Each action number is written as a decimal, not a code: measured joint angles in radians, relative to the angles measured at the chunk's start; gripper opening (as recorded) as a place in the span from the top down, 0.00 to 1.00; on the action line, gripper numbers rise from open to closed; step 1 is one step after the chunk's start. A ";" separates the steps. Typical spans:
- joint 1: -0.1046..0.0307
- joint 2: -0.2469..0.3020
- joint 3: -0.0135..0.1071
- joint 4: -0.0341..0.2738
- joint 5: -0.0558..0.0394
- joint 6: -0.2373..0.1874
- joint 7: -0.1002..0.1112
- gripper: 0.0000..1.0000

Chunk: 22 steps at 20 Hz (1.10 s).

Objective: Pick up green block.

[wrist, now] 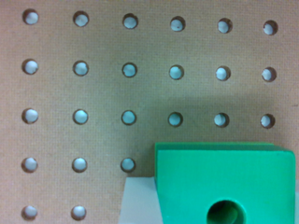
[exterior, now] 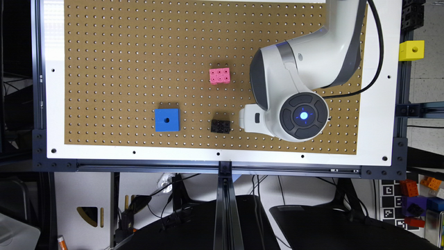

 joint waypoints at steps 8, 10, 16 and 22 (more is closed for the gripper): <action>0.000 -0.111 0.002 0.000 0.0001 -0.114 0.002 1.00; 0.000 -0.147 0.004 0.000 0.0003 -0.149 0.004 1.00; 0.000 -0.185 0.008 0.000 0.0003 -0.184 0.009 1.00; 0.000 -0.246 0.011 0.000 0.0027 -0.240 0.011 1.00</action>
